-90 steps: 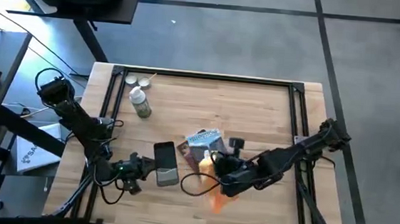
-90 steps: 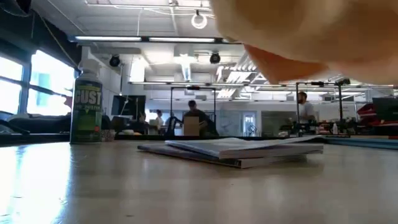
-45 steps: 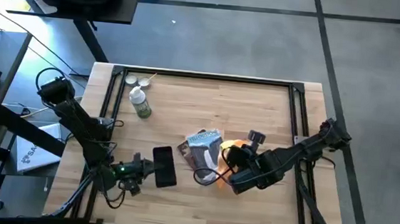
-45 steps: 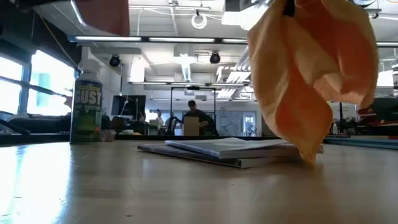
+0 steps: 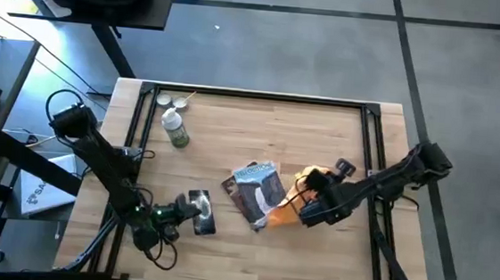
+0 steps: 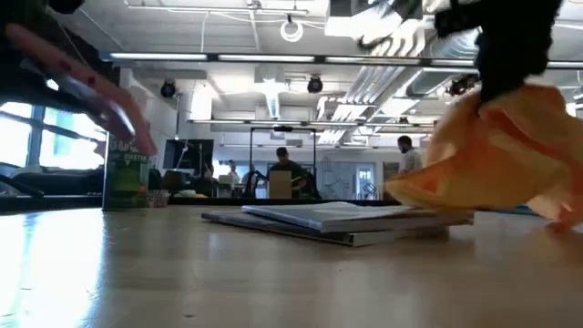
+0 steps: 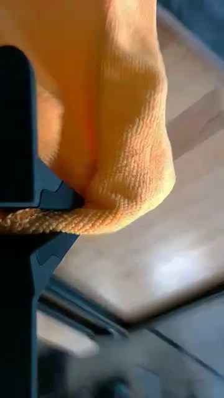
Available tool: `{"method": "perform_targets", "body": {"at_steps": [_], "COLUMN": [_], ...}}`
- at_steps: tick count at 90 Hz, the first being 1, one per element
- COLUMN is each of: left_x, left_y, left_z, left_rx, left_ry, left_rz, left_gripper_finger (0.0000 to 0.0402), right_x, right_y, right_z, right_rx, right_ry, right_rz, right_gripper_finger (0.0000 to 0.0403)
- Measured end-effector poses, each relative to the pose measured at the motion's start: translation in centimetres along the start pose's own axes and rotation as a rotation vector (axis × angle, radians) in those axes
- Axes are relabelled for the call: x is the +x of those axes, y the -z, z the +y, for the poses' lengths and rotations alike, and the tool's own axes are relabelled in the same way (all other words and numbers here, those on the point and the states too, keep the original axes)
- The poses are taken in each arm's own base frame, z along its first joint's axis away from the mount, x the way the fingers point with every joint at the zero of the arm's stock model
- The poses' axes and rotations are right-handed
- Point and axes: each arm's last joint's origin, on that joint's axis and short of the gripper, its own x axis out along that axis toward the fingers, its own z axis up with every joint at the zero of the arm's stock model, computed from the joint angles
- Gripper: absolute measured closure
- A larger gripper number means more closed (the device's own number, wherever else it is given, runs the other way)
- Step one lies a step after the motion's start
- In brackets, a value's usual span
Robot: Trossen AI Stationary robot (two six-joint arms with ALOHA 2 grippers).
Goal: Apply microfiber cloth
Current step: Wipe the front and back of the cellphone using the orange microfiber cloth
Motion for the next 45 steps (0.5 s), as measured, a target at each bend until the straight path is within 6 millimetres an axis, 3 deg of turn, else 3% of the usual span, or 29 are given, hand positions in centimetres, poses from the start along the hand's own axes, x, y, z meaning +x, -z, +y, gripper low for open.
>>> {"method": "perform_targets", "body": {"at_steps": [22,34,45], "left_x": [2.6,4.2,5.5], "left_y": [-0.1,-0.2,-0.2], "left_z": [-2.0,-2.7,-2.0], "left_rx": [0.100,0.082,0.099], "left_ry": [0.044,0.064,-0.037], "left_rz": [0.049,0.046,0.096], "left_gripper_finger": [0.0391,0.0388,0.0390], "right_x": [3.6,3.7,3.4], "right_y": [1.7,1.4,1.0], "right_z": [2.1,3.2,3.2], "right_rx": [0.084,0.096,0.107], "right_ry": [-0.364,-0.487,-0.477], "right_rz": [-0.079,-0.137,-0.170], "right_gripper_finger": [0.0403,0.0403,0.0403]}}
